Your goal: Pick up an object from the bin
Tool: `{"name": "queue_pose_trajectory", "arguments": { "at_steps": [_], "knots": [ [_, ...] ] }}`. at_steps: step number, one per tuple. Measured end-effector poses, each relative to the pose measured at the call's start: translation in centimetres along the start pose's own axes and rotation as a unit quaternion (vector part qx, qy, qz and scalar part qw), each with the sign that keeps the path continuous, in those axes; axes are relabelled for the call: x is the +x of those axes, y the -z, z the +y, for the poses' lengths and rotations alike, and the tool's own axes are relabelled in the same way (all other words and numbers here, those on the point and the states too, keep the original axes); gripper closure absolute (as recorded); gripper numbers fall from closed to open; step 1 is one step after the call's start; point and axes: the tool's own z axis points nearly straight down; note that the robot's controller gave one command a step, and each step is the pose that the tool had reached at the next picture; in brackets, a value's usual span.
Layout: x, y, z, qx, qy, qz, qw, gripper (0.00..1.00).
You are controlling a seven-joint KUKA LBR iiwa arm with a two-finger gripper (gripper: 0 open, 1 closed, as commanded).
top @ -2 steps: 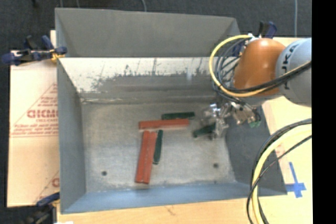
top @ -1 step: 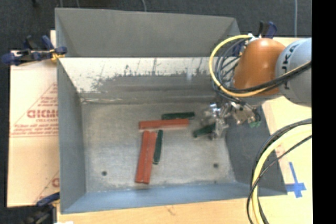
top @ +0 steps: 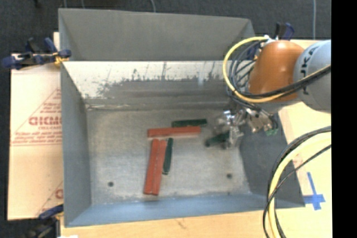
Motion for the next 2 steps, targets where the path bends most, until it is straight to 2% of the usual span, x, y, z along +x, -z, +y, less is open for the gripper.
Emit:
{"name": "queue_pose_trajectory", "arguments": {
  "at_steps": [1,2],
  "knots": [
    [0.2,1.9,0.1,-0.002,0.0,0.0042,1.0,1.0],
    [-0.1,3.7,-0.1,0.0,-0.001,0.0001,1.0,1.0]
  ]
}}
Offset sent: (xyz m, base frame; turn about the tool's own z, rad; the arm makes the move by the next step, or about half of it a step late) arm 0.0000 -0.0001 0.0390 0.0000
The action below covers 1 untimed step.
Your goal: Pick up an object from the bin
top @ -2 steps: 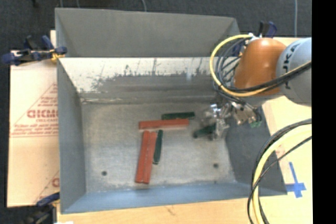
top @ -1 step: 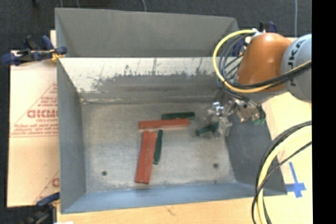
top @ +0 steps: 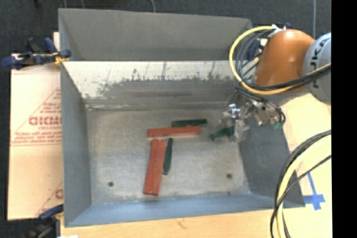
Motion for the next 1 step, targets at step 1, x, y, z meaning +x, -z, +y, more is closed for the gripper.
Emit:
{"name": "queue_pose_trajectory", "arguments": {
  "at_steps": [1],
  "knots": [
    [-0.02,0.94,-0.04,0.001,0.0,-0.001,1.0,1.0]
  ]
}}
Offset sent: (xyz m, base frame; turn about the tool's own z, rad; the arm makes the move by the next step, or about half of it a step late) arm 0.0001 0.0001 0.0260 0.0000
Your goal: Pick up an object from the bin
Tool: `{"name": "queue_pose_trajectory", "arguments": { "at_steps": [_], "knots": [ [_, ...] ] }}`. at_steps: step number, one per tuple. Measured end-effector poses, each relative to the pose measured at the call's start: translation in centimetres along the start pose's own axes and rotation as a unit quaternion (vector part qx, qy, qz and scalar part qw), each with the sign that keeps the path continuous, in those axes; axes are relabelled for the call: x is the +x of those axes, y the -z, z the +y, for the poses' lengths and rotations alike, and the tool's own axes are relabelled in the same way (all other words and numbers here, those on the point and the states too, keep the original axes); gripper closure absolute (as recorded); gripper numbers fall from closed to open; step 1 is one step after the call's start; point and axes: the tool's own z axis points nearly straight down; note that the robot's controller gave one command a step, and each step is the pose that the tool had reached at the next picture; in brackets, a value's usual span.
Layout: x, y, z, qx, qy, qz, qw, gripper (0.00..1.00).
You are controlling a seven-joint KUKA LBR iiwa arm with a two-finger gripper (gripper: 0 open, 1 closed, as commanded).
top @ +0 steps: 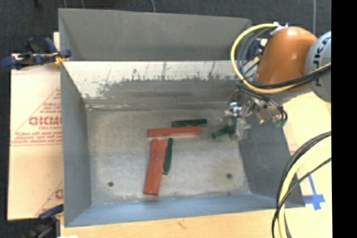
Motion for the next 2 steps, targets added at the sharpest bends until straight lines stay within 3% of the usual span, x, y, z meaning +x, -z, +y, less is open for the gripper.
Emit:
{"name": "queue_pose_trajectory", "arguments": {
  "at_steps": [2],
  "knots": [
    [0.03,1.46,-0.01,-0.001,-0.001,0.0021,1.0,1.0]
  ]
}}
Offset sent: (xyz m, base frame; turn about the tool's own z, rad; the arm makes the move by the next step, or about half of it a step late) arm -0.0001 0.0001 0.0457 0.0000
